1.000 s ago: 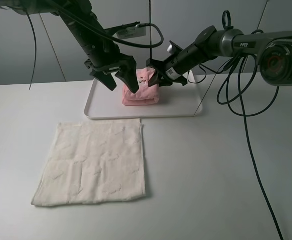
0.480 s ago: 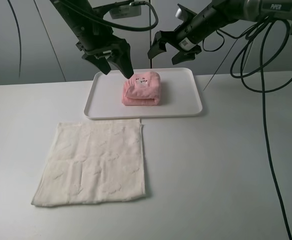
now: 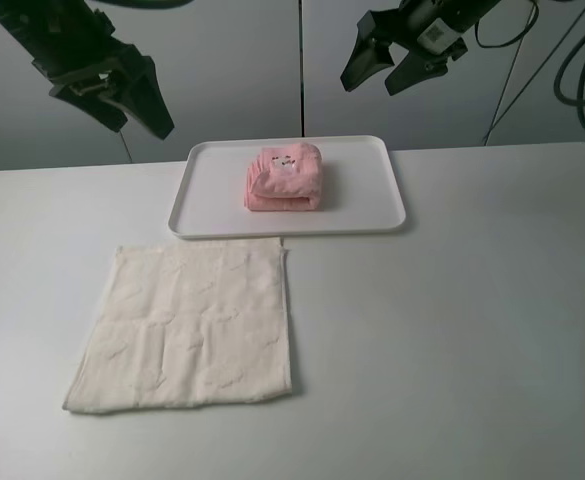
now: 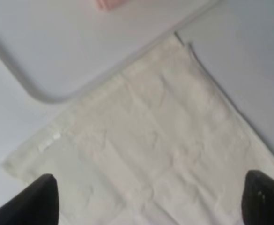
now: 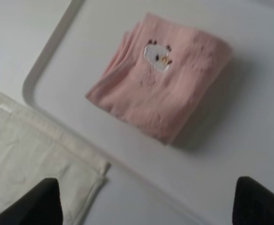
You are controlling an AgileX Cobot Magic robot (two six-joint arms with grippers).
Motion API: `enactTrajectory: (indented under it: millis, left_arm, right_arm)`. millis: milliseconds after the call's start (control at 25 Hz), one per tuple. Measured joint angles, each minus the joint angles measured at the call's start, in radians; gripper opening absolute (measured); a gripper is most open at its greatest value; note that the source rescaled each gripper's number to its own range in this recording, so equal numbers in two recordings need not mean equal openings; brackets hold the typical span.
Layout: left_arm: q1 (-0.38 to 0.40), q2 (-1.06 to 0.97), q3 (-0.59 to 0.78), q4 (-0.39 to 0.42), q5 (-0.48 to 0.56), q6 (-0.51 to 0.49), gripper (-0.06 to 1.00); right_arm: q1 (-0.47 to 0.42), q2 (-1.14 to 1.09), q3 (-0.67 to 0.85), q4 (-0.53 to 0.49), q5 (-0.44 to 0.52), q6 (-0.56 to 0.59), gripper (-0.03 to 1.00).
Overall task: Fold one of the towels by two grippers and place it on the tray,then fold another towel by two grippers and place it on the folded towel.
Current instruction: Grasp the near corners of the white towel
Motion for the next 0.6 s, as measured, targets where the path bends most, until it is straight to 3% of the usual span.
enactTrajectory:
  millis: [240, 360, 480, 600]
  left_arm:
    - [0.007, -0.189, 0.335, 0.004, -0.085, 0.048, 1.00]
    - [0.007, -0.246, 0.453, 0.008, -0.097, 0.087, 1.00]
    - [0.007, -0.269, 0.546, 0.024, -0.095, 0.147, 1.00]
    - [0.007, -0.277, 0.614, 0.039, -0.097, 0.236, 1.00]
  right_arm:
    - [0.000, -0.197, 0.347, 0.146, -0.054, -0.158, 0.80]
    - [0.048, -0.259, 0.477, 0.181, -0.050, -0.247, 0.80]
    - [0.158, -0.279, 0.542, 0.165, -0.052, -0.303, 0.80]
    - [0.307, -0.281, 0.555, 0.030, -0.073, -0.292, 0.80]
